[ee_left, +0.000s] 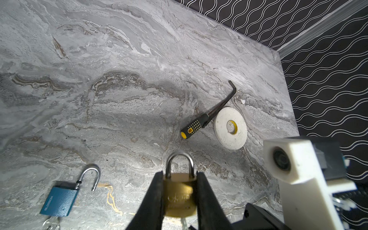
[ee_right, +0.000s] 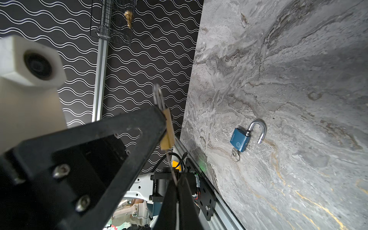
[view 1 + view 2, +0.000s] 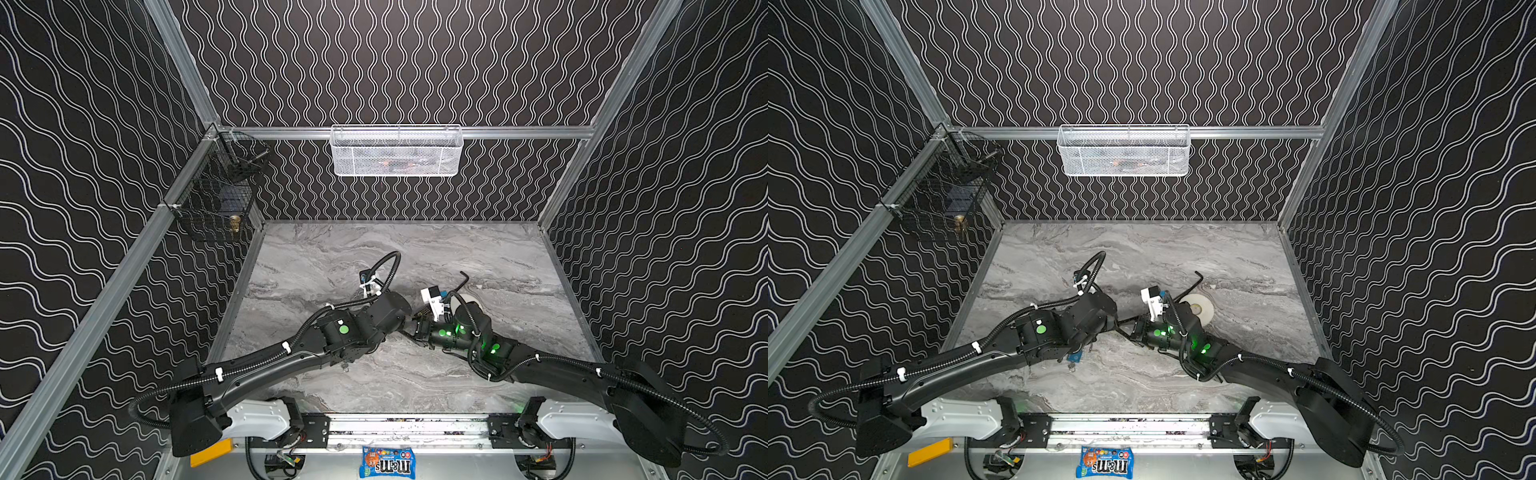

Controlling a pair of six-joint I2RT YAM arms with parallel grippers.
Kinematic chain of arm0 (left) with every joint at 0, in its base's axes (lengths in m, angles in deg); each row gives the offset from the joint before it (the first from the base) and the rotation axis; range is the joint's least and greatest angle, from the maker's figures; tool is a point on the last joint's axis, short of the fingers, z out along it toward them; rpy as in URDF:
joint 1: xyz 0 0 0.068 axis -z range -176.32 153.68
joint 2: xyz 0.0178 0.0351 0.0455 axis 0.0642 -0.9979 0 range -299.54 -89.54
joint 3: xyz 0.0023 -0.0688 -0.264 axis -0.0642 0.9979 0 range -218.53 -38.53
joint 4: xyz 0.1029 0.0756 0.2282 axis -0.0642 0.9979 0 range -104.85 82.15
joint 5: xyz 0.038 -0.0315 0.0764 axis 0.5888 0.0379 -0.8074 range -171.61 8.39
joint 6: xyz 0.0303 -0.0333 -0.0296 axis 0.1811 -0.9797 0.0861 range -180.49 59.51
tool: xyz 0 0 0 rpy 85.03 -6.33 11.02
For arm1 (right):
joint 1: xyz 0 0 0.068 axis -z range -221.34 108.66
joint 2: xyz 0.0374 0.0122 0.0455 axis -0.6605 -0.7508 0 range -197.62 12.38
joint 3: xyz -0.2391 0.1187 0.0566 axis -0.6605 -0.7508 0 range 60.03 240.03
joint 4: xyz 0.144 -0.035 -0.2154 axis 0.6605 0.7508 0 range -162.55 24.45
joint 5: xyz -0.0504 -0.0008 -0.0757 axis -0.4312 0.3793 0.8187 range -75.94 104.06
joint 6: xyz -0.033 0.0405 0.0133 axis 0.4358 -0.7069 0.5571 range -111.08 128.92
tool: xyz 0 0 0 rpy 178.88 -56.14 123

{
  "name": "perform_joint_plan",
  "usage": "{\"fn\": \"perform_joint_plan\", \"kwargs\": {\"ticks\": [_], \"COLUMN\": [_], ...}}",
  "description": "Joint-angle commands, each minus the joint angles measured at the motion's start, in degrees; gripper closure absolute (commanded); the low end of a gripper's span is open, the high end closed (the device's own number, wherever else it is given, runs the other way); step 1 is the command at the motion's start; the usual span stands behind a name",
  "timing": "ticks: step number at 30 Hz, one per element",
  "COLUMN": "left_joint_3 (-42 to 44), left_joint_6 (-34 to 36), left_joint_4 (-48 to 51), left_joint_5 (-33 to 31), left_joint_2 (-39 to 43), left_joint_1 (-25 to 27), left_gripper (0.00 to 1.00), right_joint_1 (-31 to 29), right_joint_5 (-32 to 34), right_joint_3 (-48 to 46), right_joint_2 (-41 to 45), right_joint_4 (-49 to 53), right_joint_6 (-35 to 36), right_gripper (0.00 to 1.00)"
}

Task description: Unlock with the key

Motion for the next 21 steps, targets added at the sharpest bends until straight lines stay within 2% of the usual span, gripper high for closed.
{"fn": "perform_joint_plan", "kwargs": {"ticks": [1,6,13,21], "left_joint_3": [-0.36,0.92,1.29,1.70], "left_joint_6": [-0.08,-1.89,-3.68,-5.08], "left_joint_4": [2.31,0.88,0.22,-1.57], "left_joint_5": [0.29,1.96,0.64,1.43], "left_joint_2": [0.02,1.24,2.85,3.04], "left_joint_1": [0.07,0.19,0.20,0.20], "left_gripper": [1.00,1.00,1.00,1.00], "right_joint_1": [0.07,0.14,-0.12,-0.83], "right_joint_5": [0.83,1.37,3.90,4.88], "right_joint_3": [0.44,0.48,0.57,0.83], "right_joint_2": [0.71,0.37,0.62,0.14], "right_joint_4": [-4.49,-4.22,0.04,-1.05], "right_joint_6": [-0.01,-0.37,0.04,-0.17], "right_gripper": [1.00,1.00,1.00,1.00]}}
